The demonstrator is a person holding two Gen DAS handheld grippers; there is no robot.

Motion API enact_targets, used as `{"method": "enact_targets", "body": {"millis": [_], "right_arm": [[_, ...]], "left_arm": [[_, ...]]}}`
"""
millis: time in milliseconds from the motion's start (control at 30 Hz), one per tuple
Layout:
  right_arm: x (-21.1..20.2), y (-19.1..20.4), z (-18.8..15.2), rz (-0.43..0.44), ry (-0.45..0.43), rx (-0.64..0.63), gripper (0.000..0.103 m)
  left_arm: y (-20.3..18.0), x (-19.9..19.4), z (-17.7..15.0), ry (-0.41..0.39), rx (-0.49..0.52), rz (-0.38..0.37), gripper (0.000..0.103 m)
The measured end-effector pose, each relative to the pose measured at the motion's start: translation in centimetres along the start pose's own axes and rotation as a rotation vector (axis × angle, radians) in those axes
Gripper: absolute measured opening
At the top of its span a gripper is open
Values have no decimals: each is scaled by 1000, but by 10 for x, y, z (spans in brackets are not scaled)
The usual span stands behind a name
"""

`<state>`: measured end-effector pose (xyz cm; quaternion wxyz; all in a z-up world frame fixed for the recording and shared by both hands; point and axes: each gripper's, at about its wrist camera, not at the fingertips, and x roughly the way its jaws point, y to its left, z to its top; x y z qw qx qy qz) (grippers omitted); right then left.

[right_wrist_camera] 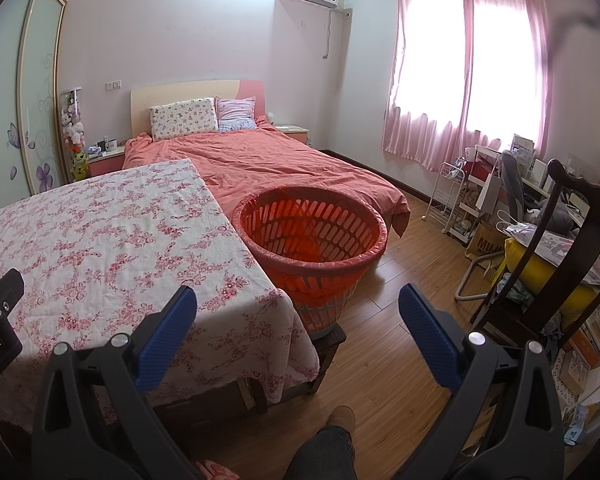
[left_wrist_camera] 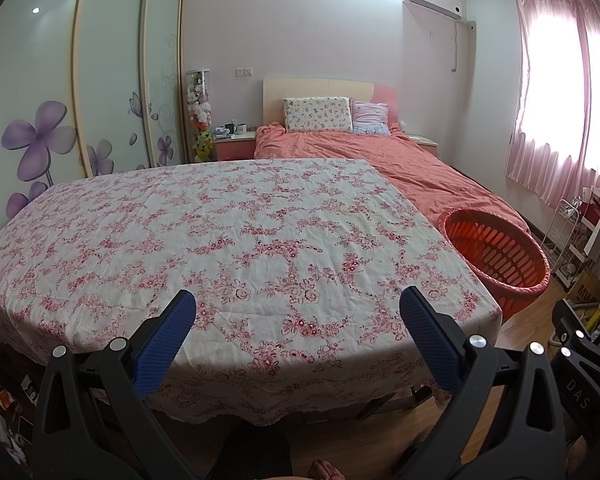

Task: Collect trash

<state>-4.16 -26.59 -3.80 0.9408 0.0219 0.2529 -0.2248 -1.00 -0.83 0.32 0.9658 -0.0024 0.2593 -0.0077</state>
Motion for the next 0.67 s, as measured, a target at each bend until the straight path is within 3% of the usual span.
{"method": "enact_targets", "body": {"millis": [667], "right_arm": [[0,-1,1,0,1,0,99]], "left_arm": [[2,0,-4,5,2,1,100]]}}
